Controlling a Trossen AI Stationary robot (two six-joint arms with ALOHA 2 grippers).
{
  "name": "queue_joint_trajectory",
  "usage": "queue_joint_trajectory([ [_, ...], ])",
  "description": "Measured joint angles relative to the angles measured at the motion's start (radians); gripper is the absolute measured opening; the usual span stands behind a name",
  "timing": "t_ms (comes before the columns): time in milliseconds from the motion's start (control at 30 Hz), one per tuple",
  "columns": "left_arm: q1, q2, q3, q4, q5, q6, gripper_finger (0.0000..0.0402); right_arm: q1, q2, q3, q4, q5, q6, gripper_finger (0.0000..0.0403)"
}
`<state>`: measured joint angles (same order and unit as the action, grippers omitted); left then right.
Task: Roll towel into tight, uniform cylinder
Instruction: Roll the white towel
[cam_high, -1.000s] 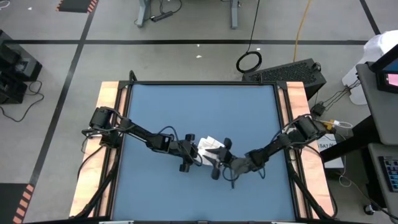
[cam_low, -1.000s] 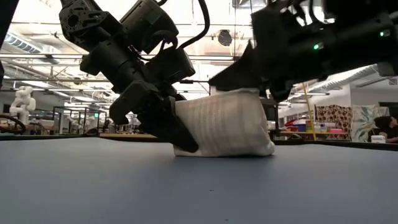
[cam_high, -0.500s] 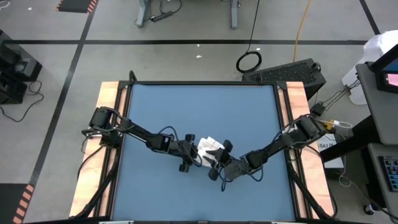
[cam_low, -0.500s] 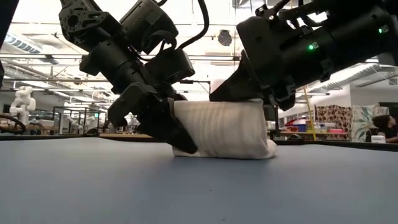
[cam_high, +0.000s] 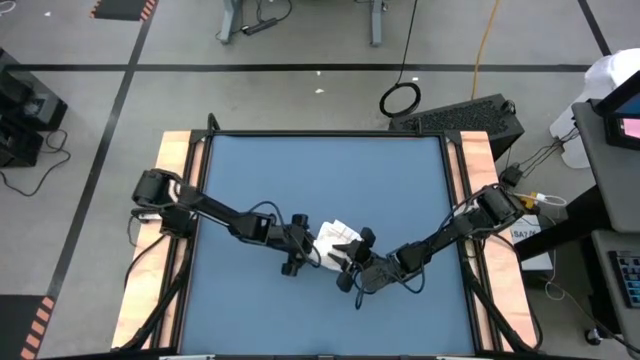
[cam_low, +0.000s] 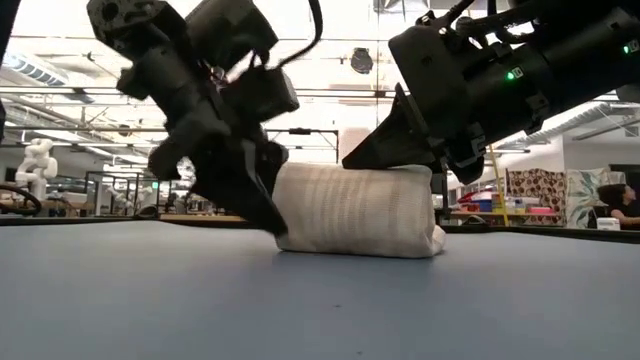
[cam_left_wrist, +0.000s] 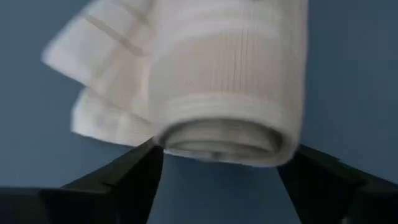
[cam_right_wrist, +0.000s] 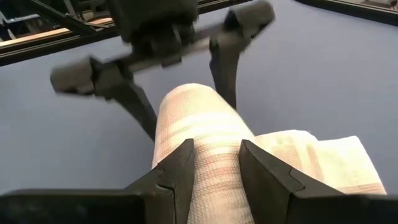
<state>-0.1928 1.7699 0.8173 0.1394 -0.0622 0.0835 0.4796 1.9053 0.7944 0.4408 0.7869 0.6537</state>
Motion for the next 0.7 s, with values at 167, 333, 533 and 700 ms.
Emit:
queue_joint_trajectory([
  [167, 0.000, -0.117, -0.001, -0.090, -0.027, 0.001, 0.0325, 0.000, 0.000, 0.000, 0.000, -0.001, 0.000, 0.0121],
  [333, -0.015, -0.161, -0.023, 0.029, -0.053, 0.001, 0.0326, 0.000, 0.000, -0.001, 0.002, -0.002, 0.000, 0.0121],
  [533, -0.052, -0.090, -0.076, 0.252, -0.051, 0.032, 0.0327, 0.000, 0.000, -0.002, 0.004, -0.007, -0.007, 0.0121],
  [700, -0.052, 0.004, -0.093, 0.384, -0.086, 0.084, 0.0327, 0.007, 0.000, -0.002, 0.005, -0.005, -0.026, 0.0121],
])
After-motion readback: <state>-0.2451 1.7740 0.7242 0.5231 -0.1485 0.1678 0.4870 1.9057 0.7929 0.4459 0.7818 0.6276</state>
